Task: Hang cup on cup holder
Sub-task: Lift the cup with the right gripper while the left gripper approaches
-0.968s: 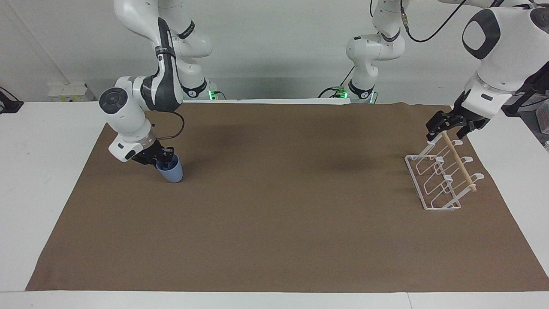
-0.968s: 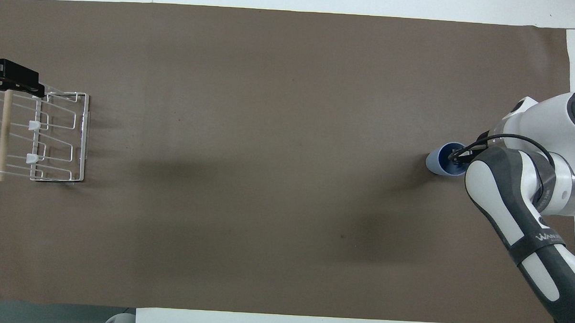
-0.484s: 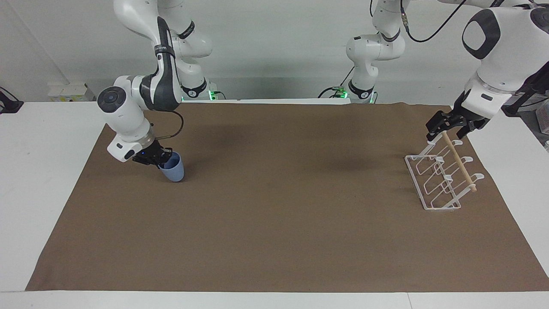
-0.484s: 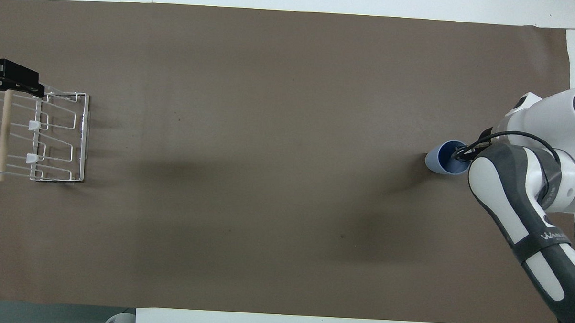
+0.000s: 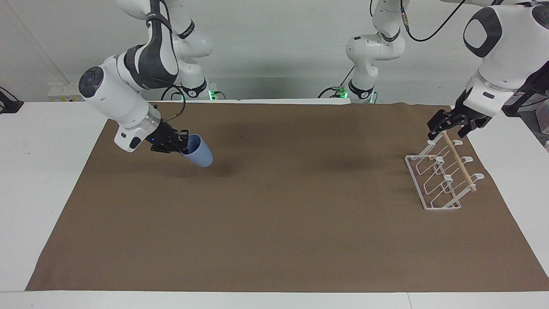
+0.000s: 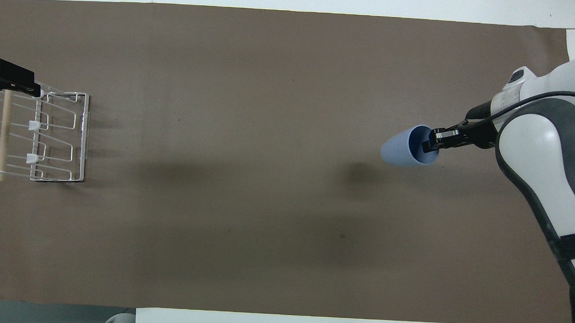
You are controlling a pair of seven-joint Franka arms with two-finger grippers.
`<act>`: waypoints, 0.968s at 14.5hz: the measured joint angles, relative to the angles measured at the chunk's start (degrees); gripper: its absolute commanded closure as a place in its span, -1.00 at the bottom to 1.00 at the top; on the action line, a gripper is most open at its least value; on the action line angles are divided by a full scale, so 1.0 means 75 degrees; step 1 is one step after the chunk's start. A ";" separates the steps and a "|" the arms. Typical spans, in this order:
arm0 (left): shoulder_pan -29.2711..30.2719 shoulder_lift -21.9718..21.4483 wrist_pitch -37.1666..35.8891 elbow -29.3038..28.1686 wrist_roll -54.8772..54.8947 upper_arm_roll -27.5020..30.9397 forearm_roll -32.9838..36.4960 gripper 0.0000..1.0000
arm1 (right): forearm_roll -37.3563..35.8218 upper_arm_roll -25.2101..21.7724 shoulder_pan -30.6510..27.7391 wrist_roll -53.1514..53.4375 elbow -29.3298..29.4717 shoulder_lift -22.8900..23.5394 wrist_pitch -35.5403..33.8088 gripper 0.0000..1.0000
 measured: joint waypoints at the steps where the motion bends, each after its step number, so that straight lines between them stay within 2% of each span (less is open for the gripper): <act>1: -0.0004 -0.0061 -0.0138 0.0000 -0.0002 -0.0001 0.0000 -0.99 | 0.0616 0.0018 0.0000 0.0000 0.0005 0.0000 -0.0223 1.00; 5: -0.0010 -0.0248 -0.0389 0.0000 -0.0053 -0.0016 0.0000 -0.99 | 0.2864 -0.0011 -0.0071 0.0078 0.0021 -0.0004 -0.0969 1.00; 7: -0.0067 -0.0267 -0.0484 -0.0010 -0.0586 -0.0101 -0.0116 -0.99 | 0.3871 0.0003 -0.0063 0.0598 0.0030 -0.0006 -0.1117 1.00; 11: -0.0428 -0.0285 -0.0396 -0.0137 -0.3758 -0.0214 -0.1355 -0.99 | 0.5315 0.0239 0.0524 0.2540 0.0036 -0.0007 -0.0643 1.00; 14: -0.0890 -0.0286 0.0390 -0.0353 -0.6418 -0.0249 -0.2166 -0.99 | 0.6128 0.0300 0.1000 0.3264 -0.0017 -0.0009 -0.0085 1.00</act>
